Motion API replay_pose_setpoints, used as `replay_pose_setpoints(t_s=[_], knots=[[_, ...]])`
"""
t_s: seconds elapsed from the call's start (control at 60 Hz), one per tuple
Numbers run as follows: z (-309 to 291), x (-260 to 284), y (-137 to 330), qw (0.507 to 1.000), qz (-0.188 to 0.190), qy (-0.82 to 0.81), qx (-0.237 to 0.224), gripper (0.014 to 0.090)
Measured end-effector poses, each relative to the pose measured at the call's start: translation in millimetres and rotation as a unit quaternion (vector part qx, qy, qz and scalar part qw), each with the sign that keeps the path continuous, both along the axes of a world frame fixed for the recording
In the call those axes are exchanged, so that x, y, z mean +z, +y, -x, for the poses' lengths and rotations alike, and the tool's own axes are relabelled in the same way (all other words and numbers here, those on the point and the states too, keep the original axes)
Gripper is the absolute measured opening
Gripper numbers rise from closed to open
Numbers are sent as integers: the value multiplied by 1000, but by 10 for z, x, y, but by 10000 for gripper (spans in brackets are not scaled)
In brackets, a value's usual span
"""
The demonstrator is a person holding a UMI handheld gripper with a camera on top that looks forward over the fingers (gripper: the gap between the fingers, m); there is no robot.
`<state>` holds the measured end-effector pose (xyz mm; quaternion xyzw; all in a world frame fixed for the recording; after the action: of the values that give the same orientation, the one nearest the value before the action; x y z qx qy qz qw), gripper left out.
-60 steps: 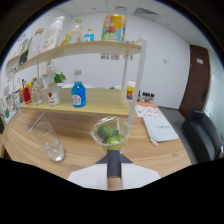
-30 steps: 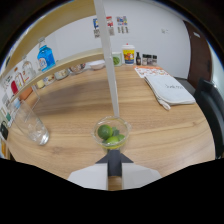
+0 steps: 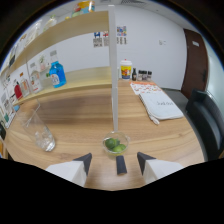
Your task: Make me a cup of Mojito.
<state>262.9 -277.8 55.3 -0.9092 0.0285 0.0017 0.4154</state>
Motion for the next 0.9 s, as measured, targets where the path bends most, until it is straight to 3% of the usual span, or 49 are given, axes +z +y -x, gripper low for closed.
replay_pose_setpoints(t_s=[0.217,0.367,0.633,0.65,0.683,0.9], knots=[[579,961,-77,996,-90,-18,4,854],[1213,1251,-241,992,-123,-8,9,849],[2013,994,-490,995,-98,-12,8,861],[2038,993,-487,995,-99,-12,6,822],[2099,995,-475,995,-97,-12,7,860],[2287,1315,-22,992,-119,-26,17,863]])
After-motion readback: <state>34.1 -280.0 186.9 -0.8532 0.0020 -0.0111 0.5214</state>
